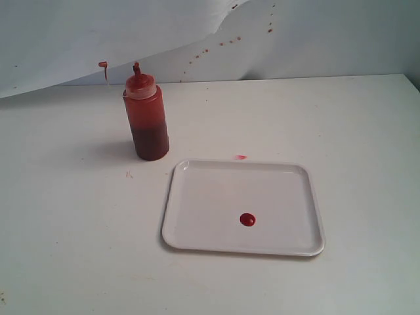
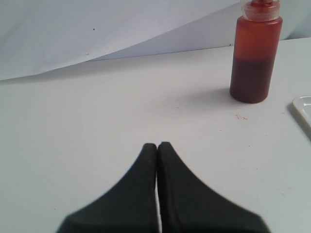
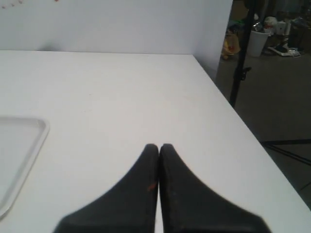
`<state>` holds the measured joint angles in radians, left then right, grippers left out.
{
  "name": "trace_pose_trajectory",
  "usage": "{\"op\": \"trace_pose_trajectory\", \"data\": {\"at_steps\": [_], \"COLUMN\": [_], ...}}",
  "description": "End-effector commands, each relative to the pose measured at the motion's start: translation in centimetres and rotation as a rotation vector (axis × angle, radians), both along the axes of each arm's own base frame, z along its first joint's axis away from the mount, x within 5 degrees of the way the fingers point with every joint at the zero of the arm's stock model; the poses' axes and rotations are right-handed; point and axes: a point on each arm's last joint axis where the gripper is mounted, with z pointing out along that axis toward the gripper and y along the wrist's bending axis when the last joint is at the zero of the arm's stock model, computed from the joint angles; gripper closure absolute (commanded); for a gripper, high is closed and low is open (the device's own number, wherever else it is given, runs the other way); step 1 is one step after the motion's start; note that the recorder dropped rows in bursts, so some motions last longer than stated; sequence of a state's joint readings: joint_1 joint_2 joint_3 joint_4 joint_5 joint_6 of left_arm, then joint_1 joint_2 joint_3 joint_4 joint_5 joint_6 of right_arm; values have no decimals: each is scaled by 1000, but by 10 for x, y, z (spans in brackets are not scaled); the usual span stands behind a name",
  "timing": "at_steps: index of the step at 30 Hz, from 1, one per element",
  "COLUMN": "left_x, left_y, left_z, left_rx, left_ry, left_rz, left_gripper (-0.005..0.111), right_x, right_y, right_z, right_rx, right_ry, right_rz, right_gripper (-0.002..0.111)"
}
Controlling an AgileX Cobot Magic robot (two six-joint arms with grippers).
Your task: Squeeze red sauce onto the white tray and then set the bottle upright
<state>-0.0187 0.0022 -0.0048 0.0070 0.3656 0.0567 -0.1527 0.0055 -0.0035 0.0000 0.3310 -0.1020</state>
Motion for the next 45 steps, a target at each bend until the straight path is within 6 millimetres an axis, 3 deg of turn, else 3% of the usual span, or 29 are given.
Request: {"op": "trace_pose_trajectory", "data": {"at_steps": [1,9,21,45], "left_x": [0,0,0,0], "left_y": [0,0,0,0], "left_z": [0,0,0,0], "left_rx": [7,7,7,7], "left_ry": [-16,-16,-16,-16], "left_rz": [-6,-6,-6,-6], "left_gripper": [107,107,107,107], "right_x": [0,0,0,0], "right_y": [4,9,4,5], "right_z": [-1,-1,-1,-1], "right_rx": [36,88,78,78], "right_ry": [0,-2,-6,-6], "right_rz": [71,148,62,65], "right_gripper": [108,108,108,108]}}
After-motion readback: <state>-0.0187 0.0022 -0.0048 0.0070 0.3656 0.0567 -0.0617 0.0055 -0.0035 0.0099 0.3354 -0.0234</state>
